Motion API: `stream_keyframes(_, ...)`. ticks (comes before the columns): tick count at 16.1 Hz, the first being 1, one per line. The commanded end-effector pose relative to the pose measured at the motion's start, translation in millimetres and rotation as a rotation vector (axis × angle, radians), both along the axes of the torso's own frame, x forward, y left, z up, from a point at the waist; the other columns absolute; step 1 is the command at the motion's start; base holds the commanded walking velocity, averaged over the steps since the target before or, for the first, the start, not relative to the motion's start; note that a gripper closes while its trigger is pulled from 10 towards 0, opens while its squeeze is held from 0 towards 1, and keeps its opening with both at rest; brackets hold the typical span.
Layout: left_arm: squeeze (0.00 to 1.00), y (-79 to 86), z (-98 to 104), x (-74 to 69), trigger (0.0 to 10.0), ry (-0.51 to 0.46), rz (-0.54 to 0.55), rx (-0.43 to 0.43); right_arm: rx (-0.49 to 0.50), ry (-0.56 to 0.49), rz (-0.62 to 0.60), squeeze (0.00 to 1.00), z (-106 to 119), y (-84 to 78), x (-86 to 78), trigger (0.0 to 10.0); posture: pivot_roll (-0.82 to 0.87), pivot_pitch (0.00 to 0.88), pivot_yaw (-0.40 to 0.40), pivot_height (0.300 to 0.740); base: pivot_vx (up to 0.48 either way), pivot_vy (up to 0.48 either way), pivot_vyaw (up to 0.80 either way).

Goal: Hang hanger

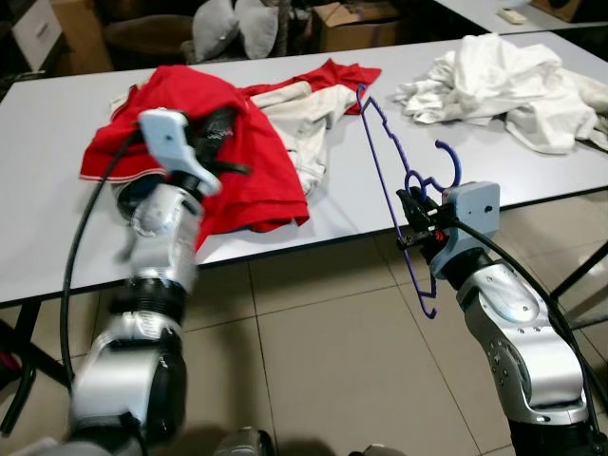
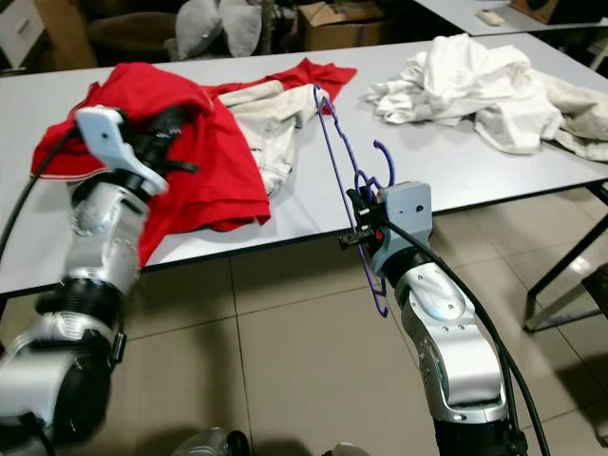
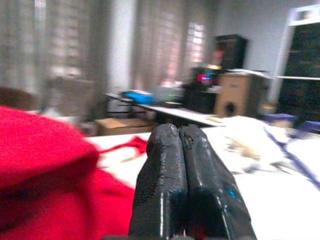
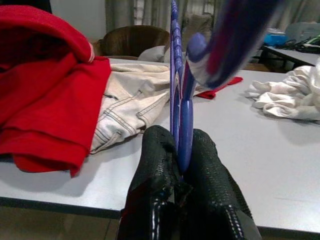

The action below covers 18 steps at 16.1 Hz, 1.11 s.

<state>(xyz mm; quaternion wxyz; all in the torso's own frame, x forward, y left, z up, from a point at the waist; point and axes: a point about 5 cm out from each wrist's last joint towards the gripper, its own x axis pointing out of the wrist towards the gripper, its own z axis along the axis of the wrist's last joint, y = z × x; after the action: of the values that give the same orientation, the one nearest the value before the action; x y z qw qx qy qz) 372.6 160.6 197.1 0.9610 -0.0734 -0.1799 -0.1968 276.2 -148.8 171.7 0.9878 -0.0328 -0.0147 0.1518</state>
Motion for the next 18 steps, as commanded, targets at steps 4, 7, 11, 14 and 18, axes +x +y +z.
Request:
stream_keyframes(4, 0.0, 44.0, 24.6, -4.6, 9.9, -0.08, 0.181, -0.113, -0.008, -0.009, 0.014, 0.0, 0.9, 2.3, 1.3, 10.0, -0.19, 0.024, 0.021, 0.74, 0.0, 0.0, 0.0)
stream_keyframes(7, 1.0, 112.4, 22.0, -4.0, 10.0, 0.025, 0.607, -0.038, -0.006, -0.008, 0.022, 0.0, 0.8, 4.4, 1.8, 10.0, -0.19, 0.027, 0.019, 0.74, 0.0, 0.0, 0.0)
stream_keyframes(11, 1.0, 150.8, 10.3, -9.2, 10.0, 0.169, 0.77, -0.133, -0.004, -0.008, 0.012, 0.0, 0.8, 3.2, 1.3, 10.0, -0.19, 0.035, 0.031, 0.74, 0.0, 0.0, 0.0)
stream_keyframes(14, 1.0, 158.8, -8.8, -10.9, 10.0, 0.271, 0.686, -0.424, -0.001, -0.008, 0.004, 0.0, 0.4, 2.8, 0.8, 10.0, -0.19, 0.043, 0.038, 0.74, 0.0, 0.0, 0.0)
stream_keyframes(18, 1.0, 147.5, -17.9, -10.1, 10.0, 0.224, 0.393, -0.774, 0.004, -0.004, 0.004, 0.0, -0.9, 4.6, 1.1, 10.0, -0.18, 0.047, 0.037, 0.74, 0.0, 0.0, 0.0)
